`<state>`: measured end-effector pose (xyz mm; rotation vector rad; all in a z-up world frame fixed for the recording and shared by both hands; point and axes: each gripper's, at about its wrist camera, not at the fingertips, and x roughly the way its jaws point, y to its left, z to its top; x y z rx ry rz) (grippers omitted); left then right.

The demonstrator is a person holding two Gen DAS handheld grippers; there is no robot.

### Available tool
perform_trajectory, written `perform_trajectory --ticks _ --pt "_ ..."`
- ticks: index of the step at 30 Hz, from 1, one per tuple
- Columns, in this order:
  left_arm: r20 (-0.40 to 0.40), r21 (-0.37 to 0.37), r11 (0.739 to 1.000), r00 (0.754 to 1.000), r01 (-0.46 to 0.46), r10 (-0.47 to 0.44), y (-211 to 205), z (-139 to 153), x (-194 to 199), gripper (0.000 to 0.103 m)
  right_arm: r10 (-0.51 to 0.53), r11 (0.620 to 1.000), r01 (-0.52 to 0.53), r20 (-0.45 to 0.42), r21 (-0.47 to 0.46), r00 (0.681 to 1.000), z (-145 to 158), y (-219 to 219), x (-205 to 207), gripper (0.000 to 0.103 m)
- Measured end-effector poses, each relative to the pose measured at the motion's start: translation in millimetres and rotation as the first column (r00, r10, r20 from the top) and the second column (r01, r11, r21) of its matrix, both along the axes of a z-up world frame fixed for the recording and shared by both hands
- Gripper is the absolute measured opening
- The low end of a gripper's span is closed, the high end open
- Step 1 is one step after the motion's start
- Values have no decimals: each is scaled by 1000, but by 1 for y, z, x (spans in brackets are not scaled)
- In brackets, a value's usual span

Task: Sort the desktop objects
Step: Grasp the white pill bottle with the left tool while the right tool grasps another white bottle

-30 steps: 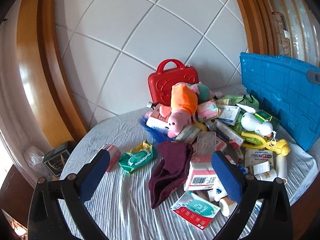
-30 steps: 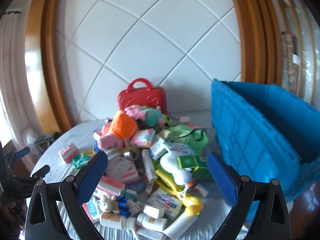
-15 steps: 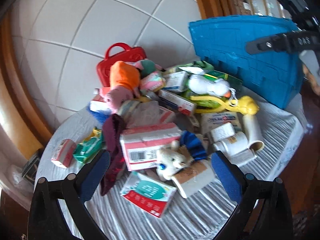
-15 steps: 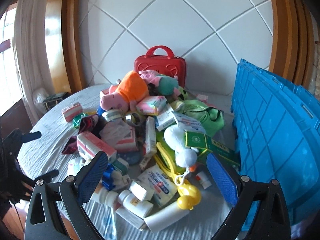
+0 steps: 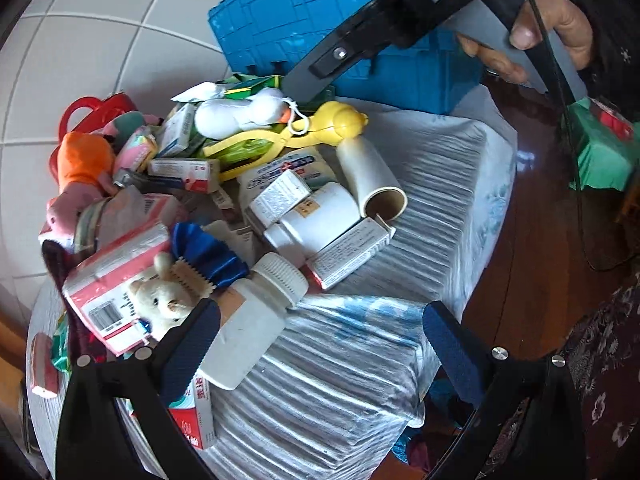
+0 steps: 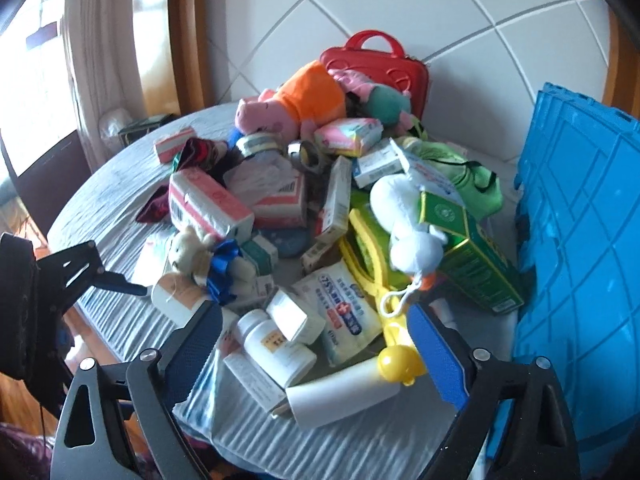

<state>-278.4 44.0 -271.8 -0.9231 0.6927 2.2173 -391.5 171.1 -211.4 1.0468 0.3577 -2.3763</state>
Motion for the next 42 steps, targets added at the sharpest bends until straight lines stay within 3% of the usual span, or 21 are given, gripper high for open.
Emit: perform_trajectory --ticks 8,12,13,17,20,23,27,30,34,37,39,42 --pt "83 -40 993 991 107 -104 -10 -23 -37 103 85 996 -89 116 30 990 -36 -12 -2 79" --pt "105 -65 985 983 159 -152 -24 -31 -49 103 147 987 -157 182 42 972 -56 -20 -6 66" --pt "122 -56 986 981 159 -152 -28 -33 -55 103 158 985 -169 201 40 967 -62 -23 -9 60" --pt "211 -12 988 966 152 -146 -36 -42 -75 103 174 981 -189 227 46 958 -74 -30 -22 58" --pt "265 34 983 947 178 -181 -33 -47 -67 102 200 969 -231 268 90 942 -88 -36 -30 53" --pt "295 26 978 933 208 -207 -29 -58 -50 95 228 956 -272 302 109 926 -96 -39 -34 49" --pt "315 85 986 935 141 -161 -34 -53 -54 92 268 939 -324 338 119 902 -101 -49 -39 49" --pt "317 96 994 945 49 -77 -36 -51 -65 92 281 925 -351 355 148 891 -110 -58 -40 48" --pt "303 71 996 953 -51 27 -36 -51 -72 89 255 941 -316 360 123 897 -112 -58 -46 47" --pt "278 63 993 957 -100 79 -40 -49 -72 76 223 958 -275 385 85 896 -114 -54 -51 47" --pt "285 77 988 953 -134 107 -48 -46 -70 62 214 959 -268 380 93 900 -114 -53 -49 47" --pt "300 88 983 945 -163 130 -57 -43 -66 54 190 967 -240 392 83 900 -114 -52 -50 47"
